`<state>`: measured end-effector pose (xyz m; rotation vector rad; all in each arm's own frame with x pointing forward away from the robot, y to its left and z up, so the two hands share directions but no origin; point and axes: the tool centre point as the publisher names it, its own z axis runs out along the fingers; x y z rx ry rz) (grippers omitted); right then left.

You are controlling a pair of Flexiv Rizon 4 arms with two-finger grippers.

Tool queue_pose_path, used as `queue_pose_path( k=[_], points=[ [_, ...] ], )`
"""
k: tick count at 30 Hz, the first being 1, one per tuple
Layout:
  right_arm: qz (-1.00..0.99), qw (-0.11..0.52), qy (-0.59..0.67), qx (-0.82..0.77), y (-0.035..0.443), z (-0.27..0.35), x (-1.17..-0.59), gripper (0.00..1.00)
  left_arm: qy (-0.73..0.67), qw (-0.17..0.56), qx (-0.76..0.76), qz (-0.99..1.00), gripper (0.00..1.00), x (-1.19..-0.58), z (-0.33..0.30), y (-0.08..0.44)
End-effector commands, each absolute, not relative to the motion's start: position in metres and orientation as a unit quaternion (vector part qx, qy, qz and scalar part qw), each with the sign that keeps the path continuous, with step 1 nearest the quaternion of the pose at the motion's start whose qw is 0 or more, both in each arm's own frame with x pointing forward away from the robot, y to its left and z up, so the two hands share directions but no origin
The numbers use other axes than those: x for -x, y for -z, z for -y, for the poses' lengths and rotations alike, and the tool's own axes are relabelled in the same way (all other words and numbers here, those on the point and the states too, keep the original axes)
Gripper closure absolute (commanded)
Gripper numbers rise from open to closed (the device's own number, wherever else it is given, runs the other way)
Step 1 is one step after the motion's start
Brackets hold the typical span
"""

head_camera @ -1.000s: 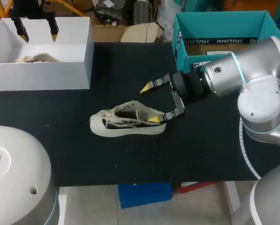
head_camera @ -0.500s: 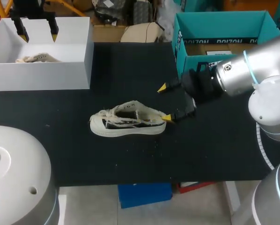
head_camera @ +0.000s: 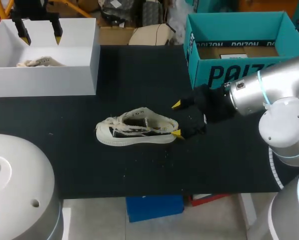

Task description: Take the shoe out of the shoebox, open the shoe tongue, remove and reinsert the insole, then place the shoe into the shoebox

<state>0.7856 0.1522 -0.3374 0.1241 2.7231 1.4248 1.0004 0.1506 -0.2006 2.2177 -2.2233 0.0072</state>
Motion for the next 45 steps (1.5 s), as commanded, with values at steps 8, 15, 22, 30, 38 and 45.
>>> queue_pose_path(
  k=[8,15,22,30,38,45],
  points=[
    [-0.878,0.025,-0.474,-0.065,0.382,-0.155,-0.806,0.0,-0.001,0.001,-0.707,0.708,0.0,-1.0,-0.15,0.2],
    [-0.875,0.025,-0.478,-0.077,0.398,-0.152,-0.822,0.0,-0.001,0.001,-0.707,0.708,0.0,-1.0,-0.15,0.2],
    [-0.871,0.021,-0.484,-0.081,0.409,-0.157,-0.825,0.0,-0.001,0.001,-0.707,0.708,0.0,-1.0,-0.15,0.2],
    [-0.864,0.025,-0.497,-0.074,0.419,-0.164,-0.831,0.0,-0.001,0.001,-0.707,0.708,0.0,-1.0,-0.15,0.2],
    [-0.862,0.027,-0.501,-0.073,0.427,-0.167,-0.832,0.0,-0.001,0.001,-0.707,0.708,0.0,-1.0,-0.15,0.2],
    [-0.862,0.023,-0.502,-0.07,0.434,-0.169,-0.831,0.0,-0.001,0.001,-0.707,0.708,0.0,-1.0,-0.15,0.2]
  ],
)
